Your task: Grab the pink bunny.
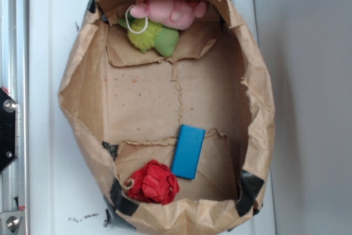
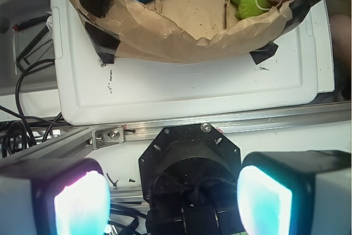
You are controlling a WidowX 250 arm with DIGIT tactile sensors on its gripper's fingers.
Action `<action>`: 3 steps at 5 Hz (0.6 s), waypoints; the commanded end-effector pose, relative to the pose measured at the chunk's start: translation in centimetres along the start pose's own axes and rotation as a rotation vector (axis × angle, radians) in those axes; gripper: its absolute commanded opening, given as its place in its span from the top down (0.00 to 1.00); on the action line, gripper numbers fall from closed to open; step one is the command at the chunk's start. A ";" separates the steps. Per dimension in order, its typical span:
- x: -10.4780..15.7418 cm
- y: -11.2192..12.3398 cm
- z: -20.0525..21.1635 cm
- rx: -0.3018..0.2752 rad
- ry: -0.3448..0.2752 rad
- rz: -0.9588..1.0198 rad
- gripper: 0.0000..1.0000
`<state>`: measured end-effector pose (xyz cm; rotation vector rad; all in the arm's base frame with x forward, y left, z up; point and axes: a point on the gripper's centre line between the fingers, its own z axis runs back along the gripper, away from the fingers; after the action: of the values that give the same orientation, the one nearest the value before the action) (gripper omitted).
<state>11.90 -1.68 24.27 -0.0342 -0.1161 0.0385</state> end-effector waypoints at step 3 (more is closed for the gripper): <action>8.8 5.0 -2.7 0.095 -0.145 0.249 0.00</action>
<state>20.04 2.63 21.36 0.0393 -0.2155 0.2623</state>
